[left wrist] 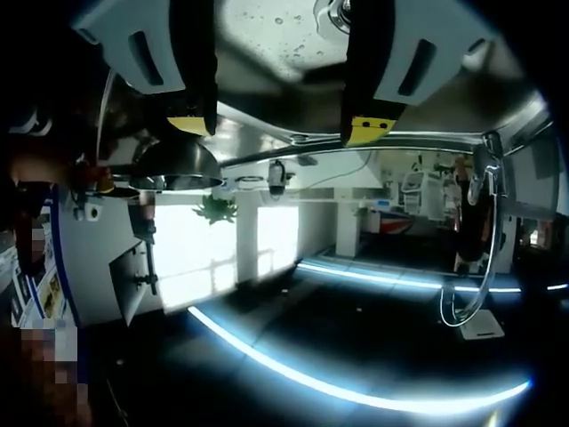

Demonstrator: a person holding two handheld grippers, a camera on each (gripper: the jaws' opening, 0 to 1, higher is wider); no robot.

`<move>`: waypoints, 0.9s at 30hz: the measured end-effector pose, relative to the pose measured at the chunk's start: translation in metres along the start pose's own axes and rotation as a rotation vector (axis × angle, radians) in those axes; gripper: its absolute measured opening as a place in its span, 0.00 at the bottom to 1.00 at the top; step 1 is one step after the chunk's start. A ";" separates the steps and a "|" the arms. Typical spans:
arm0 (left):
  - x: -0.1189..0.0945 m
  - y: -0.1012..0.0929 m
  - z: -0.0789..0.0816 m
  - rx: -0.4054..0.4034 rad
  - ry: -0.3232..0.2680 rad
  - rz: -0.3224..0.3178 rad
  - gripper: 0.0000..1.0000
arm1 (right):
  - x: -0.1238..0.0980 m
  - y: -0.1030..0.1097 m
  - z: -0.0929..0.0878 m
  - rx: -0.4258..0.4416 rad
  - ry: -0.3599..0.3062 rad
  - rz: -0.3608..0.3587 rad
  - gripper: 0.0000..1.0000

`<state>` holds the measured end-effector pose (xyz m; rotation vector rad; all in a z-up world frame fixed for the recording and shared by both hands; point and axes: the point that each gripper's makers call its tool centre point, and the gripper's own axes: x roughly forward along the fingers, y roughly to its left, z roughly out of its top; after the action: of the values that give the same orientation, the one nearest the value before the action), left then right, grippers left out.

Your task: Pick up bowl with dirty water move over sink pour dirty water into sink return bowl to place

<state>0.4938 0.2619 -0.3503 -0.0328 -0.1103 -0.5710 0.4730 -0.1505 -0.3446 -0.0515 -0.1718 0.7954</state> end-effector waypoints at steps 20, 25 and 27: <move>0.001 -0.008 -0.004 -0.015 0.026 -0.042 0.53 | -0.002 -0.001 0.005 0.038 -0.022 -0.012 0.58; 0.002 -0.012 -0.009 -0.018 0.049 -0.063 0.53 | 0.001 0.002 -0.001 0.052 0.005 -0.002 0.55; 0.002 -0.013 -0.009 -0.020 0.051 -0.069 0.53 | 0.001 0.004 -0.003 0.060 0.020 0.008 0.51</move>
<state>0.4897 0.2495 -0.3589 -0.0341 -0.0560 -0.6417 0.4712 -0.1470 -0.3481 -0.0028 -0.1291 0.8070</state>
